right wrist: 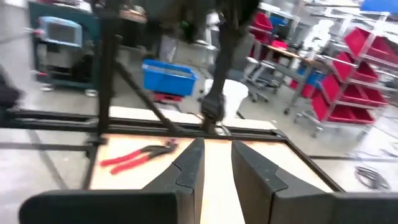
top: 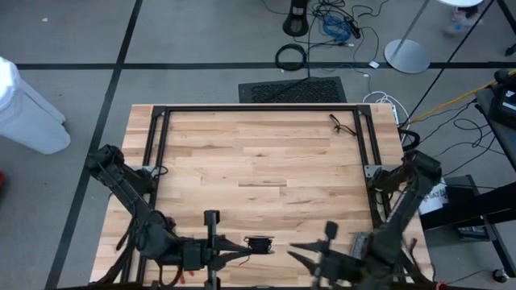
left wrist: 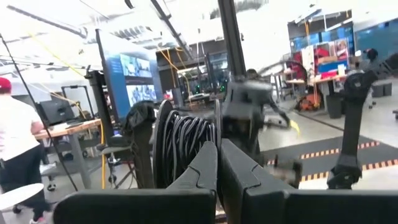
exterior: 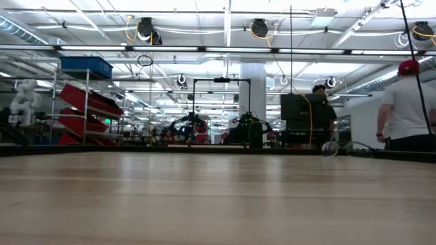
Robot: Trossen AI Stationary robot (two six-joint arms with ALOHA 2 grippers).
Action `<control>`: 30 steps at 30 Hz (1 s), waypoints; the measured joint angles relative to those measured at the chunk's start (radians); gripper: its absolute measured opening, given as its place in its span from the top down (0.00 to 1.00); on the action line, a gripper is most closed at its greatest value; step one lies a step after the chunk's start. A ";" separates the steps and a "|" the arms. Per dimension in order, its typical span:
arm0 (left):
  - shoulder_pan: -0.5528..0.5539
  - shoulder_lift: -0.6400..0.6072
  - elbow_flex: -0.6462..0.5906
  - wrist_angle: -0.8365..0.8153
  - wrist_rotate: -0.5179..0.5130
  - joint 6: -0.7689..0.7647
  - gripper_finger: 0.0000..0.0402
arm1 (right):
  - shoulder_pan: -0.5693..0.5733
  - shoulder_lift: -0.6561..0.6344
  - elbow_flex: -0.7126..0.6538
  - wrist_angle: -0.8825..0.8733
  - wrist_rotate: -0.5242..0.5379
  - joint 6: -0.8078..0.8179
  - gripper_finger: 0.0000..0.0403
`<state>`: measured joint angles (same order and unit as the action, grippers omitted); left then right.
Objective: Coil cords
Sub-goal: Coil the black wire onto the black spool
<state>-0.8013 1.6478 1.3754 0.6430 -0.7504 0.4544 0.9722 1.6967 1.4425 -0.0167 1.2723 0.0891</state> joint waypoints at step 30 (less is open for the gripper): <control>-0.034 0.000 0.000 0.030 -0.012 0.033 1.00 | -0.268 0.196 0.001 0.595 -0.667 -0.229 0.83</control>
<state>-0.8352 1.6478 1.3754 0.6731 -0.7627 0.4873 0.7046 1.8923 1.4433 0.5786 0.6049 -0.1399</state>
